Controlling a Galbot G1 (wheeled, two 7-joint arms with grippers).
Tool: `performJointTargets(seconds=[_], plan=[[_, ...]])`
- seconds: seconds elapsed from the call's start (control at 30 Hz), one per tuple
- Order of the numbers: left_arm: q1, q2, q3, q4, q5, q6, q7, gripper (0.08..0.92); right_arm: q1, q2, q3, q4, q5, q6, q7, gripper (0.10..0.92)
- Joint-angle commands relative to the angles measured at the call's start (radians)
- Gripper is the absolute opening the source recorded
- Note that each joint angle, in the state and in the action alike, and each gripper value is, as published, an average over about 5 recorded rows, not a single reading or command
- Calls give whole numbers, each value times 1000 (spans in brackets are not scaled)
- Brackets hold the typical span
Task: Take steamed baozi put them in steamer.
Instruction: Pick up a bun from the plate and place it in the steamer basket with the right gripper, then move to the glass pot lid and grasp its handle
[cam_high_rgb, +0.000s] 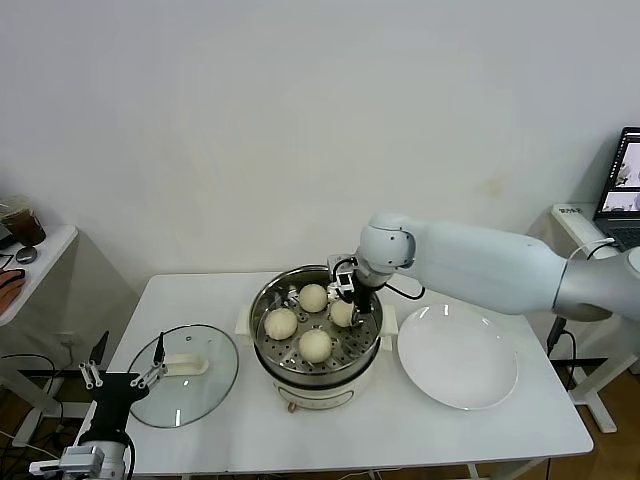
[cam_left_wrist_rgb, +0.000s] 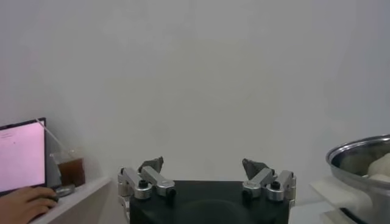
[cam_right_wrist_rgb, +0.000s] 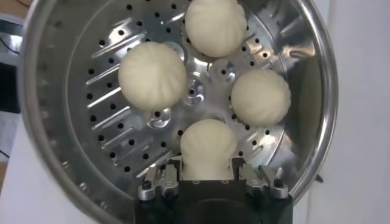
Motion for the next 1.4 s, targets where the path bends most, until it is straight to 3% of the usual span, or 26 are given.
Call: performJointTargets(seconds=[0.03, 0.3, 0.5, 0.67, 0.77, 0.93, 1.17, 1.4], plan=[[1, 0, -1, -2, 0, -1, 0, 823, -23, 4, 23, -13, -10, -4, 17, 604], [2, 2, -2, -4, -2, -1, 1, 823, 15, -103, 89, 143, 82, -45, 53, 805], [4, 2, -1, -5, -3, -3, 0, 823, -8, -212, 177, 267, 139, -48, 160, 822], [6, 1, -4, -6, -10, -6, 1, 823, -178, -339, 361, 382, 211, -16, 415, 823], [7, 0, 1, -7, -12, -8, 3, 823, -414, -433, 544, 443, 202, 63, 577, 823], [6, 1, 12, -4, -14, -13, 10, 823, -927, -514, 906, 479, 120, 362, 757, 823], [7, -12, 36, -9, -10, -35, 15, 823, -1516, -286, 1446, 447, -173, 735, 762, 823], [15, -22, 43, -3, 21, -66, 16, 823, -1776, 72, 1827, 437, -364, 986, 705, 823]])
